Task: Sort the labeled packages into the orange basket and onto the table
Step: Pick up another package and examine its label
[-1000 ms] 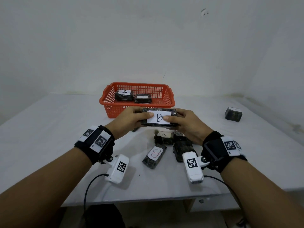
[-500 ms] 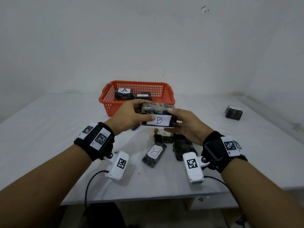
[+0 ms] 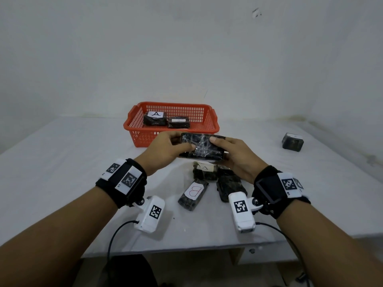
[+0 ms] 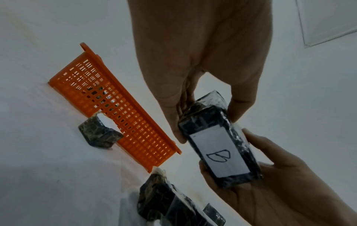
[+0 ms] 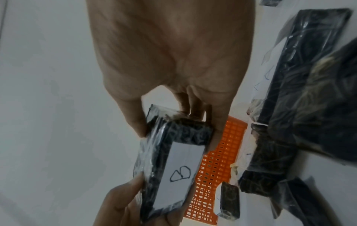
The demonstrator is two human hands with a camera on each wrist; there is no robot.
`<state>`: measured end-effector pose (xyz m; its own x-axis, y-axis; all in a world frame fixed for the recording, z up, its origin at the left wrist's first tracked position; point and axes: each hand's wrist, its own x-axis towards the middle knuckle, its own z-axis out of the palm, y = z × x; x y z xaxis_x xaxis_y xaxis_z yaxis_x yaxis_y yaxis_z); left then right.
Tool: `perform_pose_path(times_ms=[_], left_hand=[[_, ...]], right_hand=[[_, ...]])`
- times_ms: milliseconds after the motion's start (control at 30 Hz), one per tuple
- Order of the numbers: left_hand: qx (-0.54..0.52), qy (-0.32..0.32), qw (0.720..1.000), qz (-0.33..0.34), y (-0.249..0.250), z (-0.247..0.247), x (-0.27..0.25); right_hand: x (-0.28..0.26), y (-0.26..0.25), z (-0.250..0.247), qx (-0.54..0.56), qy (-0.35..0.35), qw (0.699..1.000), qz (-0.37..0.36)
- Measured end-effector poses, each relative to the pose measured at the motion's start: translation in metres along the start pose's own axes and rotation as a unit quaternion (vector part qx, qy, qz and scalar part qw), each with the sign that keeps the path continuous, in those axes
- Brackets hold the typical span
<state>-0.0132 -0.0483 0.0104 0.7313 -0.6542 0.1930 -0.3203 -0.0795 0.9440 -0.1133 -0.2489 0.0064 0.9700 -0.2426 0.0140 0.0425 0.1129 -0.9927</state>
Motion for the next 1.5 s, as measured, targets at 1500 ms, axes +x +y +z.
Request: perform_pose_path(times_ms=[1500], left_hand=[[0.012, -0.023, 0.999, 0.019, 0.004, 0.003, -0.001]], right_hand=[[-0.008, 0.0, -0.015, -0.002, -0.008, 0.999, 0.034]])
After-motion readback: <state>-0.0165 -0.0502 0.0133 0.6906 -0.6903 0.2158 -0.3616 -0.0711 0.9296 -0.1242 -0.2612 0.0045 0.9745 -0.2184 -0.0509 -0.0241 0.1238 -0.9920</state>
